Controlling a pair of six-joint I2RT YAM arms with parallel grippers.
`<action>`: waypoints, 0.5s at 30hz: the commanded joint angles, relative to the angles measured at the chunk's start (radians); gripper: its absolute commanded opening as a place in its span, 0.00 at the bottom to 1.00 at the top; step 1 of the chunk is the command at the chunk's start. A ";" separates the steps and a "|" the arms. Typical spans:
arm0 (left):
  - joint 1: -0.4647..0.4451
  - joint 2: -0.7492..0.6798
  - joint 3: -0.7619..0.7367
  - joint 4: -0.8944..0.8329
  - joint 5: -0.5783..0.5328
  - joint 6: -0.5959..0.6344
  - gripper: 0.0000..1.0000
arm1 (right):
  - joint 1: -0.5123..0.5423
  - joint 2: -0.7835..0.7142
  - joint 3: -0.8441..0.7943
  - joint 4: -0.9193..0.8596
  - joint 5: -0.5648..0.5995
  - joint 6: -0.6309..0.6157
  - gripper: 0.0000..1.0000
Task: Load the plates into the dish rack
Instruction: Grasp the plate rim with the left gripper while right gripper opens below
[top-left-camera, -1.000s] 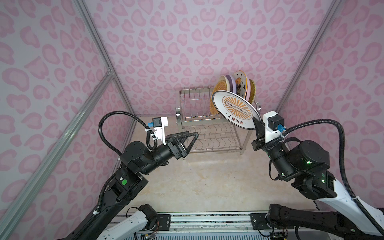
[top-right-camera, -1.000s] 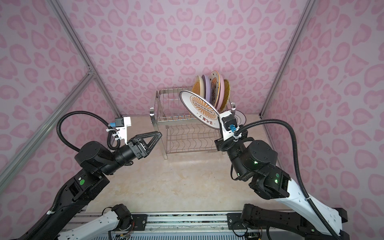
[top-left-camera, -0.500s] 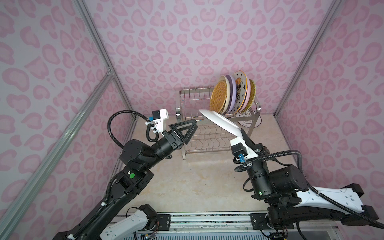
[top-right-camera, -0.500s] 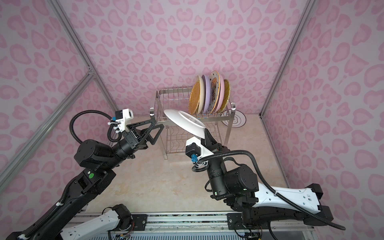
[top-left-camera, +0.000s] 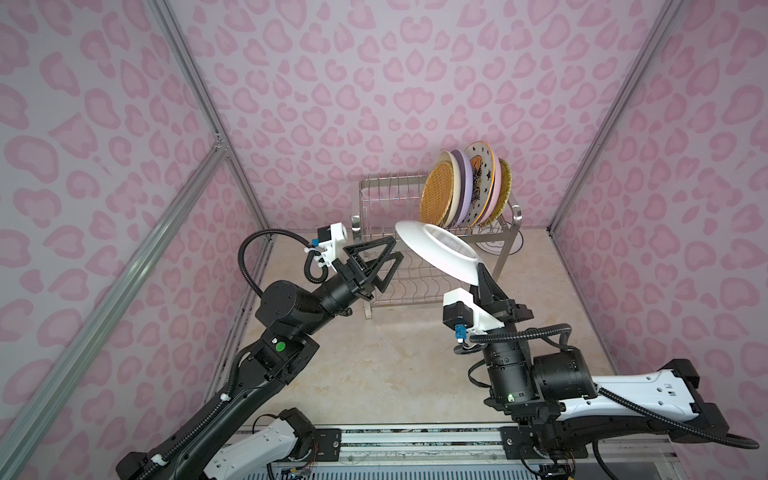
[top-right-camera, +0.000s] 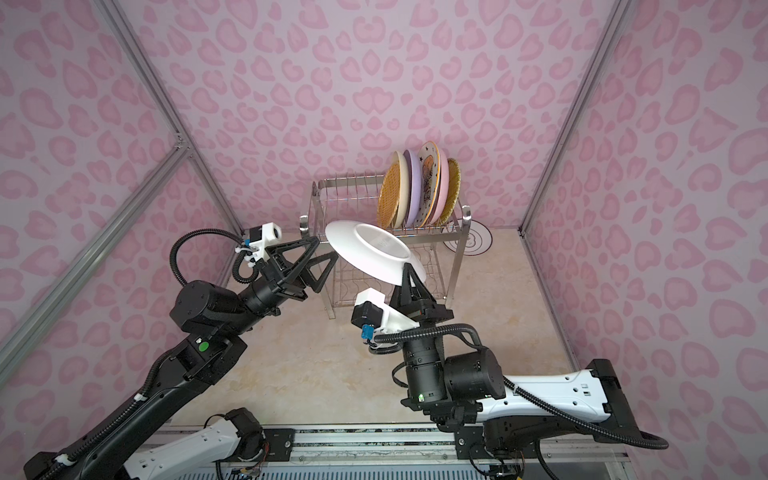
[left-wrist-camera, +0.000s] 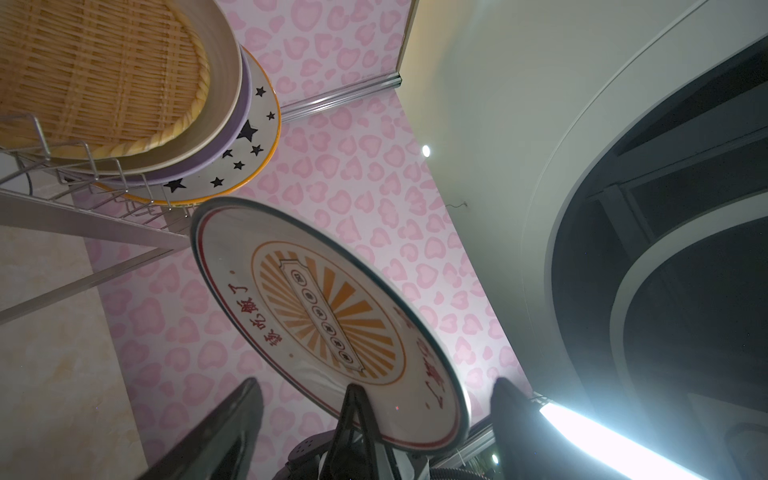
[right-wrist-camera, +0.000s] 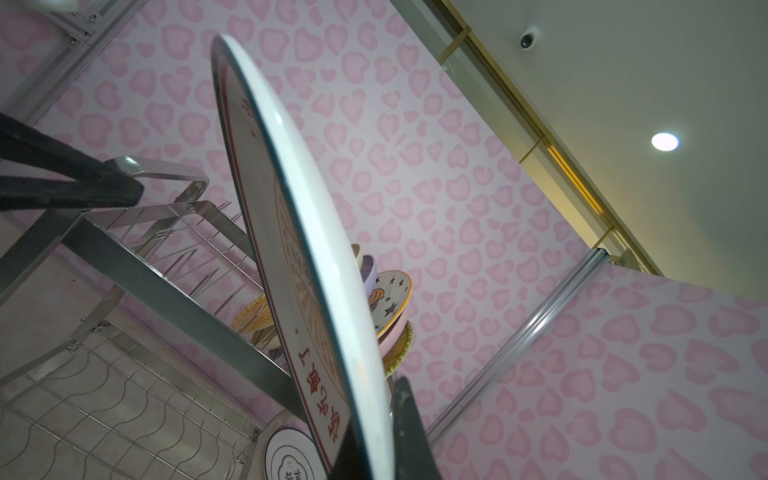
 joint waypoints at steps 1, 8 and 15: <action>0.000 -0.004 0.016 0.031 -0.004 0.046 0.86 | -0.011 0.008 -0.016 0.088 -0.019 -0.018 0.00; -0.002 0.089 0.089 0.053 0.062 -0.013 0.81 | -0.014 0.043 -0.031 0.135 -0.041 -0.056 0.00; -0.001 0.098 0.099 0.019 0.033 -0.041 0.61 | -0.014 0.064 -0.048 0.195 -0.051 -0.112 0.00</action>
